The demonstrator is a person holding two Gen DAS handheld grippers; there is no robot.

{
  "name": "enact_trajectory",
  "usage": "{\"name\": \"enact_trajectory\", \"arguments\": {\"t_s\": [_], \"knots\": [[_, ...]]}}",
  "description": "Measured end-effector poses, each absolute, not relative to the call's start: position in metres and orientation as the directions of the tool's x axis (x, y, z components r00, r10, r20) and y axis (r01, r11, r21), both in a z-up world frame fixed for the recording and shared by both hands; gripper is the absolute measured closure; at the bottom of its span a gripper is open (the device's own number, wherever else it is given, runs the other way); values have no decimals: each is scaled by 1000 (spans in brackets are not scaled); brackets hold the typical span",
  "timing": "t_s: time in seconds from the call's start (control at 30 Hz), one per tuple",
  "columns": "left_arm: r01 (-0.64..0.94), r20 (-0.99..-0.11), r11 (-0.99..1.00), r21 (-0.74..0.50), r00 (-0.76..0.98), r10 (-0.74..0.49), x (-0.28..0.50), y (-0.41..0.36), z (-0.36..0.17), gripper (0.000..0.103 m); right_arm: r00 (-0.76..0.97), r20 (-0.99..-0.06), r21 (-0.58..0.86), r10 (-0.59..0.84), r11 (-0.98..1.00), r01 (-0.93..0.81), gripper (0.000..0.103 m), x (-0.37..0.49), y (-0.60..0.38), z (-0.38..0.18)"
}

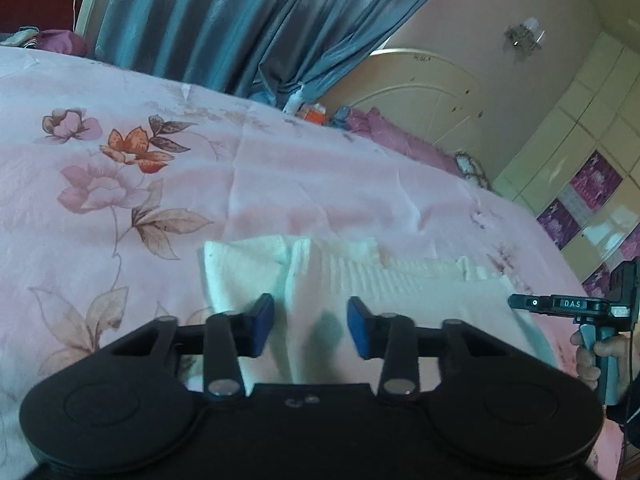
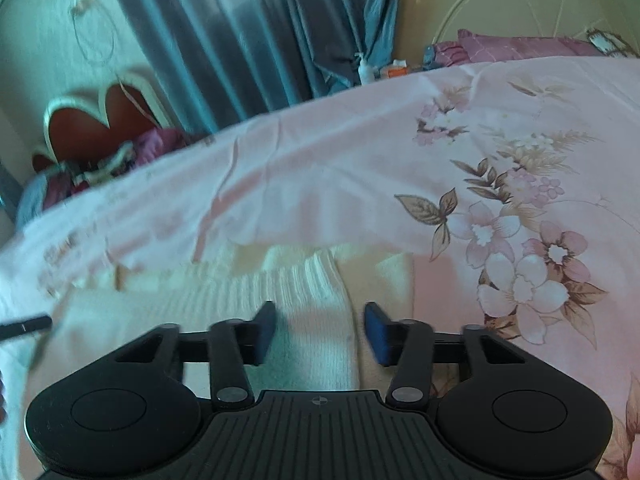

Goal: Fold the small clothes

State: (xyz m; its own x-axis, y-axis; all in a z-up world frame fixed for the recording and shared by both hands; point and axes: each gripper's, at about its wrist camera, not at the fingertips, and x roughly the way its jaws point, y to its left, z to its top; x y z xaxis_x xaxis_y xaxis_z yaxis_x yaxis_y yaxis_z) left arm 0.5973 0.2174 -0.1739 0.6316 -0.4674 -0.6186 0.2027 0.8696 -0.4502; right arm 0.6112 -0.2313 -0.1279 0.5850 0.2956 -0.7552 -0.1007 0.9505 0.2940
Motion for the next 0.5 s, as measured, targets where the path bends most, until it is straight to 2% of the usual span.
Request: {"name": "enact_trajectory", "arguments": {"t_s": [0.03,0.1,0.13,0.17,0.2,0.5], "knots": [[204,-627,866,-458,616,-476,601,217,-176,81,585,-756,284,293,952,-111,64,611,-230,-128],[206,-630,856,-473,601,-493,605,216,-179,85,587,-756,271,290,955,-122,68,611,-228,-128],[208,-631,856,-473,598,-494,606,216,-180,91,588,-755,268,291,955,-128,75,611,-228,-128],[213,-629,856,-471,599,-495,606,216,-180,97,590,-753,264,291,955,-133,92,612,-228,-129],[219,-623,855,-469,605,-496,605,216,-180,100,593,-751,259,290,956,-139,98,611,-228,-128],[279,-546,880,-385,700,-460,596,205,-155,100,699,-669,217,251,966,-139,101,600,-229,-110]]}}
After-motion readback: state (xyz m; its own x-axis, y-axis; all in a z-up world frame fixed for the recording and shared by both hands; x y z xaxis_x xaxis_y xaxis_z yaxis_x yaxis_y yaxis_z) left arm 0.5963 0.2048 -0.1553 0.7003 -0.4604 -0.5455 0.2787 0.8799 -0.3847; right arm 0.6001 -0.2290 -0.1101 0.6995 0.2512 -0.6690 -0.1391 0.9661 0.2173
